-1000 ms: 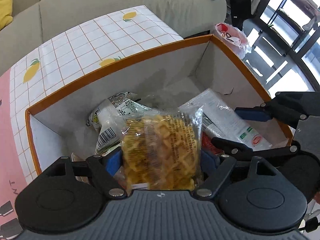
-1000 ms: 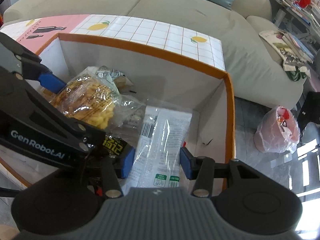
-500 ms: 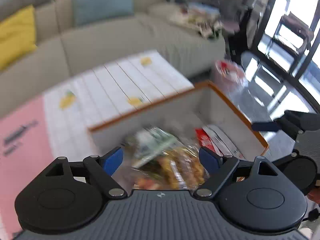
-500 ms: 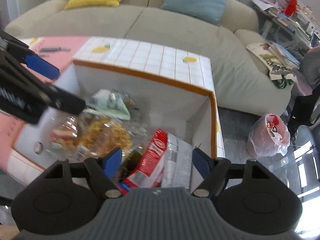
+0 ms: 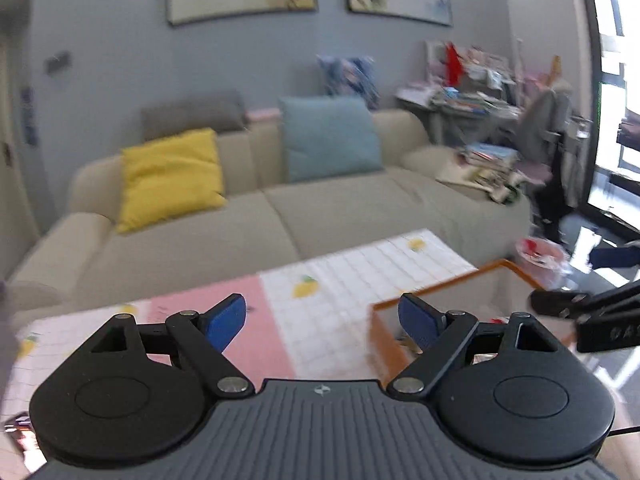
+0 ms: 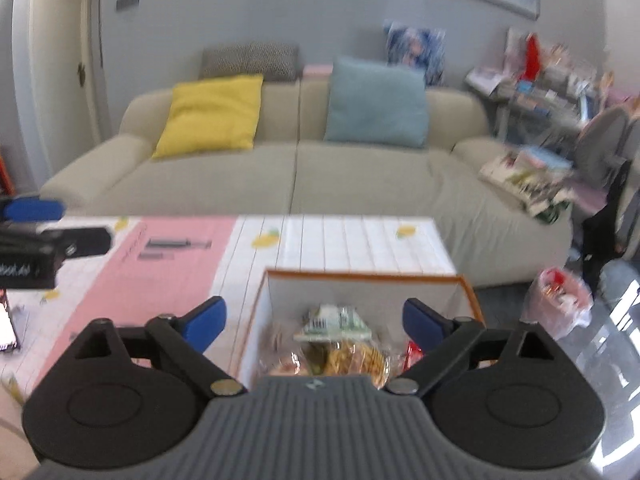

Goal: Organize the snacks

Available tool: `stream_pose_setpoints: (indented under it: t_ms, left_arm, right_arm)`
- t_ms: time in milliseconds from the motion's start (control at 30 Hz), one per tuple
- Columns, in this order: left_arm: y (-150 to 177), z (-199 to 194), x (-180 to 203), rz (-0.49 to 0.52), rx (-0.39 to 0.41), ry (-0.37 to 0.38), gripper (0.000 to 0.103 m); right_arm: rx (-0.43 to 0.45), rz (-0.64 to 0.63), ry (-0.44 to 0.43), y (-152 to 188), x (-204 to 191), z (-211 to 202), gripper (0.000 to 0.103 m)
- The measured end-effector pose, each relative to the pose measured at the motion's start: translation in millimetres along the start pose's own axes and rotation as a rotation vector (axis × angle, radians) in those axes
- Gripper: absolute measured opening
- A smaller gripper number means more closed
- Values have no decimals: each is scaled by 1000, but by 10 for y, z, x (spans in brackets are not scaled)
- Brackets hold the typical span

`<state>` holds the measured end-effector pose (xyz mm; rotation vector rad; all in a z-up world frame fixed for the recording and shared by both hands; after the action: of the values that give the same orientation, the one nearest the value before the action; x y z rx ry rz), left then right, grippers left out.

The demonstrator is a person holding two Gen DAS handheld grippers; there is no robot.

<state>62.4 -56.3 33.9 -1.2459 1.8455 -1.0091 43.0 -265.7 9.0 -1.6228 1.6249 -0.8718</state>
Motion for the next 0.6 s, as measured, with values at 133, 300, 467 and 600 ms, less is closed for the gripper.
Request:
stream_pose_setpoints:
  t_ms: [133,300,467,600]
  left_arm:
    - [74,-196,-99,26,51,-117,103]
    - [224,-318,-151,-19,54,-131,103]
    - [447,-292,-284,-97,-23,-123,103]
    - [614,-187,-326,-159,-125,-113,103]
  right_arm:
    - [72,1,52,39,-289,-253,98]
    - [79,46,87,220,-525,-407,100]
    - [15,51,97,417,-684,-329,100]
    - [-35,3,109,621,-811,-218,100]
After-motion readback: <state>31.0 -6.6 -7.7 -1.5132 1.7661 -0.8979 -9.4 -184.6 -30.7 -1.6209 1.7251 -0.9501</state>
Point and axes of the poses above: each gripper's, at about its wrist camera, not at the fingertips, and z roughly the way its jaws point, x to its right, y to its underside, the point moved 4 cm from there along z, roughly the way its jaws point, and after that the axes turned 1 degree about -x, right-handed, at the moved point
